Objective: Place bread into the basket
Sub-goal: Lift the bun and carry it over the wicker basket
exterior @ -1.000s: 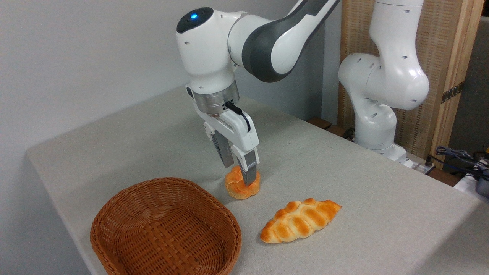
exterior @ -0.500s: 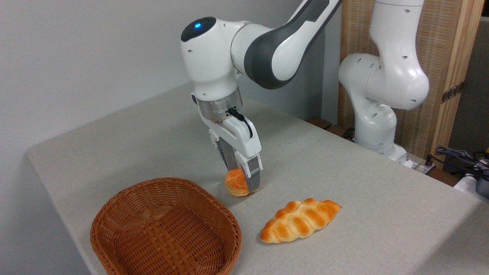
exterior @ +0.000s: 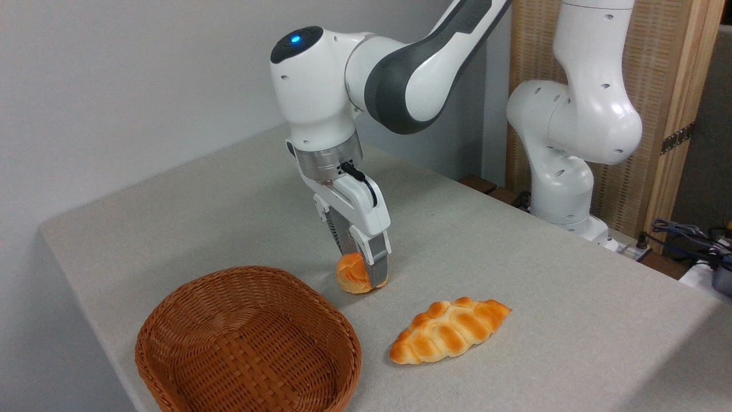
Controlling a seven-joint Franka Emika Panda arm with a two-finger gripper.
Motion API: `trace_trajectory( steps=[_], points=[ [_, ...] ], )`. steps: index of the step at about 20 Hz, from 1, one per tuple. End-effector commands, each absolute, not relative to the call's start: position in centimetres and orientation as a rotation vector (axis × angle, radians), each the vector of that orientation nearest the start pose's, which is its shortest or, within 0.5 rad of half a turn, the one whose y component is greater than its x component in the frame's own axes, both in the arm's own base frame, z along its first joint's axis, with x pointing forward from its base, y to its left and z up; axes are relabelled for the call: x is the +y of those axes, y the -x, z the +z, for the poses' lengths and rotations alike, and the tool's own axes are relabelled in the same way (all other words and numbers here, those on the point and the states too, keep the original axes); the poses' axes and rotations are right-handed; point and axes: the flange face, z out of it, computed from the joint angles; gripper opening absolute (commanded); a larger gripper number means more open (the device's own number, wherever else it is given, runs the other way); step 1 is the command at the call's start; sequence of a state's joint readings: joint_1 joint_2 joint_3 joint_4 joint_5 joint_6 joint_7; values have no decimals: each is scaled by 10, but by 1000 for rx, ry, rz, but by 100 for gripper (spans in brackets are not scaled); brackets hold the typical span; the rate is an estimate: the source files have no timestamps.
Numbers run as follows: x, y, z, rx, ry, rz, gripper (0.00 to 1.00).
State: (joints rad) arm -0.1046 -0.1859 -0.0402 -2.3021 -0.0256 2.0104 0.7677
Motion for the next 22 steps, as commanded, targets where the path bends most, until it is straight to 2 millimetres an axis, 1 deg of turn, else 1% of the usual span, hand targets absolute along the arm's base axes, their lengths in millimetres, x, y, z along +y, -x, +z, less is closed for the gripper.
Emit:
trace_trajectory(
  steps=[1, 2, 4, 5, 6, 8, 11, 12, 13, 14, 15, 16, 17, 18, 20, 22],
  points=[
    [-68, -461, 416, 1406, 2838, 124, 39],
    [-68, -461, 417, 1406, 2837, 121, 41],
    [-68, -461, 419, 1406, 2839, 121, 41],
    [-68, -461, 423, 1401, 2840, 116, 41],
    [-69, -463, 432, 1398, 2841, 91, 41],
    [-71, -470, 465, 1386, 2858, 28, 42],
    [-77, -482, 508, 1369, 2879, -99, 43],
    [-78, -487, 521, 1366, 2868, -150, 43],
    [-77, -490, 529, 1362, 2859, -192, 44],
    [-76, -497, 537, 1343, 2846, -276, 46],
    [-75, -504, 541, 1322, 2831, -366, 53],
    [-75, -511, 542, 1308, 2807, -440, 72],
    [-75, -519, 538, 1295, 2791, -492, 81],
    [-74, -526, 534, 1280, 2780, -531, 84],
    [-74, -541, 523, 1267, 2745, -603, 98],
    [-75, -556, 506, 1257, 2719, -644, 100]
  ],
)
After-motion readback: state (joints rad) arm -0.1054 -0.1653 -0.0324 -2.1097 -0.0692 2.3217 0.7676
